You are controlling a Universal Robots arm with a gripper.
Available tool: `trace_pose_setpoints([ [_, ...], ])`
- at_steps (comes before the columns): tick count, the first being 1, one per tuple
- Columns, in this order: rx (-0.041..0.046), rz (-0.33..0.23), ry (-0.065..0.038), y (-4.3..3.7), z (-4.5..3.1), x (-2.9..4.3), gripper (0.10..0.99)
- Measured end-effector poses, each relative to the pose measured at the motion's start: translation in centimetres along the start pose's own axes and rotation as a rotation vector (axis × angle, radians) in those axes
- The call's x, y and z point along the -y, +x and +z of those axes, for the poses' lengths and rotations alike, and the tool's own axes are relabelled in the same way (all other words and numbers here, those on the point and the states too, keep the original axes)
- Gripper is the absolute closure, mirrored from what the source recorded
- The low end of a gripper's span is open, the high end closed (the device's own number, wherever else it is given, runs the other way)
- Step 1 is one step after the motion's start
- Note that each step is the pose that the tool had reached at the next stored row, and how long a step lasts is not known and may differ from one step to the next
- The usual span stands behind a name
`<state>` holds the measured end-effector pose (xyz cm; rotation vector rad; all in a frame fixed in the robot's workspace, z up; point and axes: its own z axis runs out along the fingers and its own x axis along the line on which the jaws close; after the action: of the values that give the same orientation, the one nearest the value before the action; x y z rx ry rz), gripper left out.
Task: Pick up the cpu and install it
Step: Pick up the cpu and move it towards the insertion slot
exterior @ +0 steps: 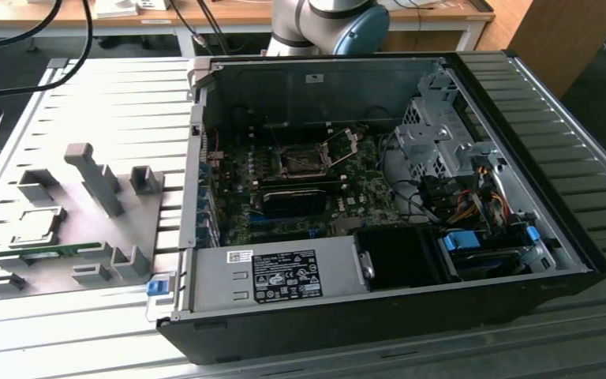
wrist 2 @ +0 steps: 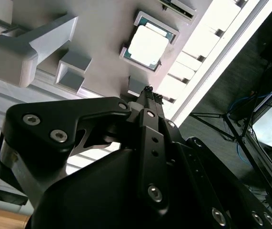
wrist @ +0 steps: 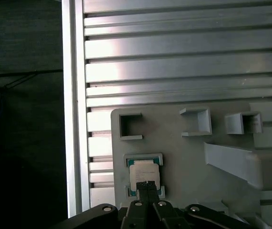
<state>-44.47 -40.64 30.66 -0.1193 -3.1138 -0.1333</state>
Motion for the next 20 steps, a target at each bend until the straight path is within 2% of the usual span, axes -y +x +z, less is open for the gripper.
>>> trace_pose_setpoints([
  [7, -0.0026, 0.000, 0.000, -0.02, 0.62, 0.05, 0.980],
  [9, -0.0056, 0.000, 0.000, -0.04, 0.96, 0.14, 0.980],
  [15, -0.0176, 0.001, 0.001, -0.13, 1.98, 1.08, 0.973],
  [17, -0.0205, -0.001, 0.001, -0.14, 2.33, 1.14, 0.855],
  [18, -0.0215, -0.003, 0.002, -0.16, 2.51, 1.16, 0.855],
  [20, -0.0228, -0.010, 0.003, -0.21, 2.87, 1.19, 0.737],
])
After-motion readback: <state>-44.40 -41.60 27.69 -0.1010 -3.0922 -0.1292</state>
